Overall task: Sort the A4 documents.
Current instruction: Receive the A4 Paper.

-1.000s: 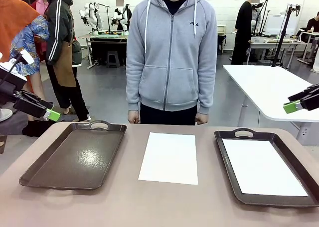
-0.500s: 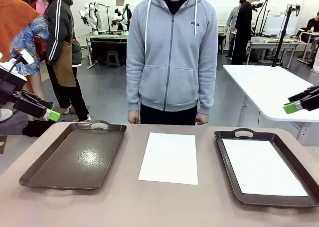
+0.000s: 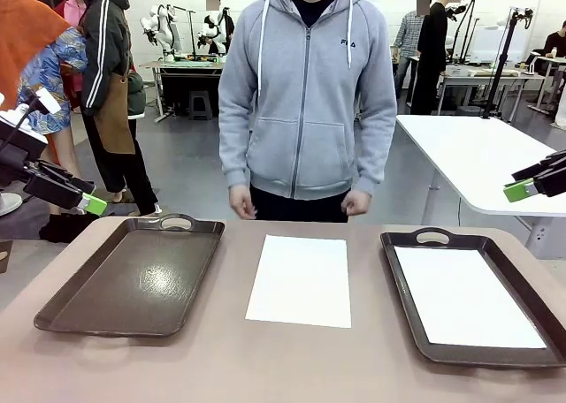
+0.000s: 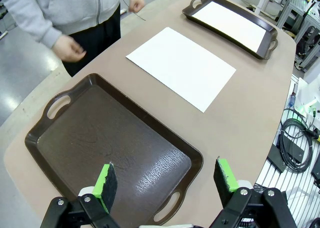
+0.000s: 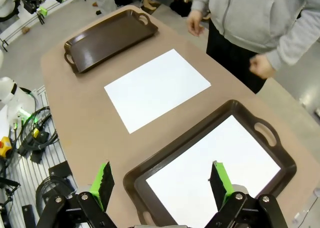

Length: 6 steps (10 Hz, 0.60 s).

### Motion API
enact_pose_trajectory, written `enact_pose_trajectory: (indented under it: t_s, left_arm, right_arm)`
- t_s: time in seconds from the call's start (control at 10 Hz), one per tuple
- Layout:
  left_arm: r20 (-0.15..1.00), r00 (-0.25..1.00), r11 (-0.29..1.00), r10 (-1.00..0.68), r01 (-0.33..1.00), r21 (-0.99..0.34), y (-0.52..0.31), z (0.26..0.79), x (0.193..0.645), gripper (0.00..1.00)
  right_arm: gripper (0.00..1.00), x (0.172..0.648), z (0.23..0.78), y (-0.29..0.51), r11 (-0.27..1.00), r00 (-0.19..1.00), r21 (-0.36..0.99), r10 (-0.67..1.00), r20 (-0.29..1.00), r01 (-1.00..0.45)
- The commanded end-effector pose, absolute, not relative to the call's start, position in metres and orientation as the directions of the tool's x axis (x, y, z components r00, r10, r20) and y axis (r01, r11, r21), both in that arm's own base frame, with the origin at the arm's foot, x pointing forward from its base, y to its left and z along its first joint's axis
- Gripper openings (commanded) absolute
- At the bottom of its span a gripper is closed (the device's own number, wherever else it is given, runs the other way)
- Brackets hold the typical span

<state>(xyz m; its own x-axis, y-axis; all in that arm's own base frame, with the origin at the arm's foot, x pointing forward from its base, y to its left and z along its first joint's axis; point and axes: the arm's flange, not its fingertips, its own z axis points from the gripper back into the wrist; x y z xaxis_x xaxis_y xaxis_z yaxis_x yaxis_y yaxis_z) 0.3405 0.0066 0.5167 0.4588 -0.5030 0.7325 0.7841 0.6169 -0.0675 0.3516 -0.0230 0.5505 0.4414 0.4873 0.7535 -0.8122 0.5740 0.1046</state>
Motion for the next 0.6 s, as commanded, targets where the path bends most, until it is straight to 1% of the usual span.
enact_pose_trajectory:
  t_s: [0.0, 0.5]
  left_arm:
    - [0.743, 0.449, 0.607, -0.496, 0.791, -0.074, 0.0078, 0.5164, 0.3414, 1.0]
    - [0.743, 0.449, 0.607, -0.496, 0.791, -0.074, 0.0078, 0.5164, 0.3414, 1.0]
  right_arm:
    - [1.0, 0.3516, 0.5508, -0.0217, 0.571, 0.436, 0.101, 0.489, 0.756, -0.815]
    - [1.0, 0.3516, 0.5508, -0.0217, 0.571, 0.436, 0.101, 0.489, 0.756, -0.815]
